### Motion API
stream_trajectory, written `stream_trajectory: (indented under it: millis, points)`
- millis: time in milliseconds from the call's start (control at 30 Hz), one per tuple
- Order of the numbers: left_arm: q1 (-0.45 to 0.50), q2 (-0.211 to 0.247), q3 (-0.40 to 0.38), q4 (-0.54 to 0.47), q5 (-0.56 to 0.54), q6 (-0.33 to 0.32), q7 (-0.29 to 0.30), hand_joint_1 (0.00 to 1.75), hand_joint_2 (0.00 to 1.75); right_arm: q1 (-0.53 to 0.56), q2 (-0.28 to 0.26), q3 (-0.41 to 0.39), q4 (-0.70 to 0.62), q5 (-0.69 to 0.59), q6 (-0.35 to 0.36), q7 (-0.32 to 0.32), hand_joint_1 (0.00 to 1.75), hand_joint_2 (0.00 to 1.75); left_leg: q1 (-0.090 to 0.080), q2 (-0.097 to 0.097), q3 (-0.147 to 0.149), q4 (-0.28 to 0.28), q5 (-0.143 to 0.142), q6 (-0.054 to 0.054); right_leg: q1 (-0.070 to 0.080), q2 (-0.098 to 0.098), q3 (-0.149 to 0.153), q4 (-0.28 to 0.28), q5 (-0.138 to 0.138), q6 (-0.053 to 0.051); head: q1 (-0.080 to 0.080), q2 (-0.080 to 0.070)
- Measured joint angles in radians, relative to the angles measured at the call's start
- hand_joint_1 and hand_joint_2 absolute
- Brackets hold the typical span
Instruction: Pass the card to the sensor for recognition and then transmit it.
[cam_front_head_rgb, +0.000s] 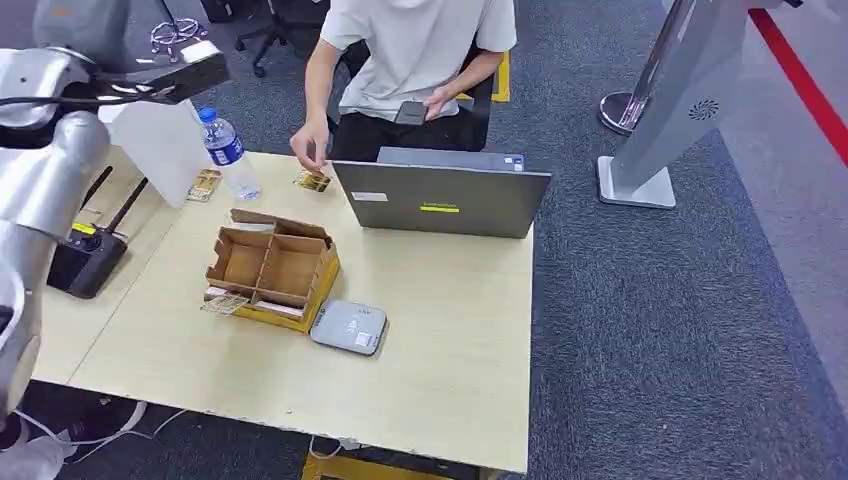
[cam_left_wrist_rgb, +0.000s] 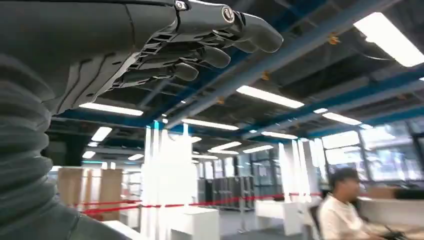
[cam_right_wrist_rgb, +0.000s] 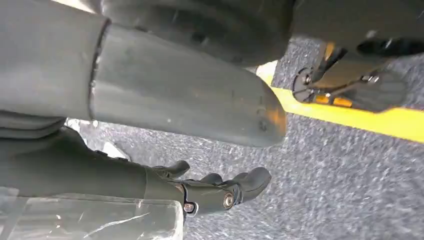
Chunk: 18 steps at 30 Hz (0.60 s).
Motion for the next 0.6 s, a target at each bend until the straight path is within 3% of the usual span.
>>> stream_trajectory:
  millis: [100, 200, 333, 467, 600]
  points:
    - [0.135, 0.141, 0.089, -0.077, 0.037, 0.064, -0.005, 0.00, 1.75, 0.004, -0.010, -0.016, 0.000, -0.022, -0.002, -0.003, 0.00, 0.00, 0.000, 0.004, 0.004, -0.002, -0.002, -0.003, -0.001, 0.004, 0.001, 0.001, -0.002, -0.003, 0.002, 0.000]
    - [0.280, 0.282, 0.230, -0.088, 0.084, 0.113, -0.071, 0.00, 1.75, 0.014, -0.021, -0.021, 0.000, -0.036, -0.002, -0.006, 0.00, 0.00, 0.001, 0.010, 0.006, -0.002, -0.004, -0.006, 0.000, 0.010, -0.002, 0.001, -0.005, -0.005, -0.003, 0.000]
    - [0.445, 0.416, 0.422, -0.064, 0.128, 0.150, -0.119, 0.00, 1.75, 0.017, -0.034, -0.027, 0.000, -0.049, -0.008, -0.013, 0.00, 0.00, 0.002, 0.008, 0.005, -0.002, -0.005, -0.006, 0.001, 0.008, -0.002, 0.000, -0.007, -0.006, -0.001, 0.000]
    - [0.639, 0.506, 0.663, 0.045, 0.206, 0.207, -0.216, 0.00, 1.75, 0.018, -0.042, -0.028, 0.000, -0.066, -0.010, -0.019, 0.00, 0.00, 0.002, 0.011, 0.009, -0.003, -0.009, -0.007, 0.001, 0.011, 0.001, -0.001, -0.010, -0.007, -0.002, 0.000]
    - [0.808, 0.524, 0.884, 0.169, 0.253, 0.225, -0.257, 0.00, 1.75, 0.022, -0.047, -0.027, 0.000, -0.078, -0.010, -0.022, 0.00, 0.00, 0.002, 0.006, 0.012, -0.003, -0.014, -0.006, 0.002, 0.004, 0.006, -0.003, -0.016, -0.004, -0.002, 0.000]
